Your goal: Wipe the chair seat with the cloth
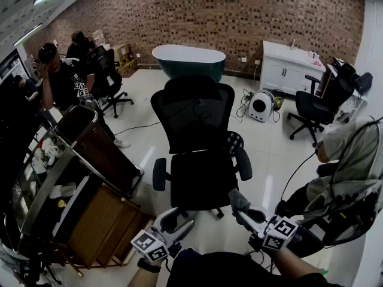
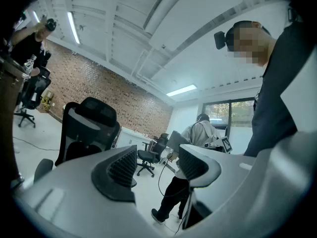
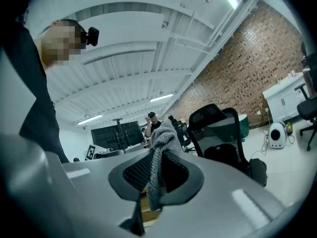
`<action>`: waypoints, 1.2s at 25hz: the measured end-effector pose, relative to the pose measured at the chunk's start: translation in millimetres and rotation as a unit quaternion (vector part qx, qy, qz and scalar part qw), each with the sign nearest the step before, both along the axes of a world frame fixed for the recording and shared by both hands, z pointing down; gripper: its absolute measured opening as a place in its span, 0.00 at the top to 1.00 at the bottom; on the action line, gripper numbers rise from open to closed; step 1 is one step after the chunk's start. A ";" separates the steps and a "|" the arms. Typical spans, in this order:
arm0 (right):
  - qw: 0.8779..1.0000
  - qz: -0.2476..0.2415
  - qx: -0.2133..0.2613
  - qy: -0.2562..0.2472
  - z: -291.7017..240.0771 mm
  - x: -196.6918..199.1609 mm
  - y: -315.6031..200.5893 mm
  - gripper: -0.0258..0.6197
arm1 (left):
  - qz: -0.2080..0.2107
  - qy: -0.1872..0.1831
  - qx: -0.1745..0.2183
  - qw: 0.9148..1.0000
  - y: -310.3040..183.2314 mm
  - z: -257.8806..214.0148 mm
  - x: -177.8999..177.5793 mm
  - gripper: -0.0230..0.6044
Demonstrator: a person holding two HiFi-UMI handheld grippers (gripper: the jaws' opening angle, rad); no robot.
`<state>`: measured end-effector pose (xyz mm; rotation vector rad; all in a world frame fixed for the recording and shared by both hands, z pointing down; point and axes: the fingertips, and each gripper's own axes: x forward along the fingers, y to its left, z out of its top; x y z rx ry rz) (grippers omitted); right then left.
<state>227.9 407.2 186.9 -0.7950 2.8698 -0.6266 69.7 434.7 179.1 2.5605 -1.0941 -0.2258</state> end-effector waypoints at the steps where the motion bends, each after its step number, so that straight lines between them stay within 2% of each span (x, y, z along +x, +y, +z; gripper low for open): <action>1: 1.000 0.000 -0.002 0.000 1.8 1.4 -4.0 0.90 | 0.000 0.000 -0.001 1.000 -2.6 1.9 1.5 0.50; 9: 1.000 0.001 -0.029 0.006 25.9 -16.5 -51.8 0.91 | 0.001 0.001 -0.023 1.000 -41.2 23.1 -10.8 0.50; 16: 0.999 0.009 -0.035 0.030 46.6 -60.6 -122.5 0.90 | 0.030 0.013 -0.032 0.999 -122.8 45.9 -41.7 0.50; 24: 0.997 0.015 -0.041 0.065 47.7 -127.0 -226.0 0.91 | 0.074 0.001 -0.048 0.996 -227.6 48.6 -97.3 0.50; 27: 0.997 0.024 -0.037 0.067 43.5 -148.4 -270.1 0.91 | 0.073 -0.005 -0.049 0.996 -265.7 52.7 -122.8 0.50; 30: 0.996 0.026 -0.043 0.071 48.1 -168.6 -293.3 0.91 | 0.071 -0.005 -0.059 0.996 -287.4 59.6 -141.9 0.49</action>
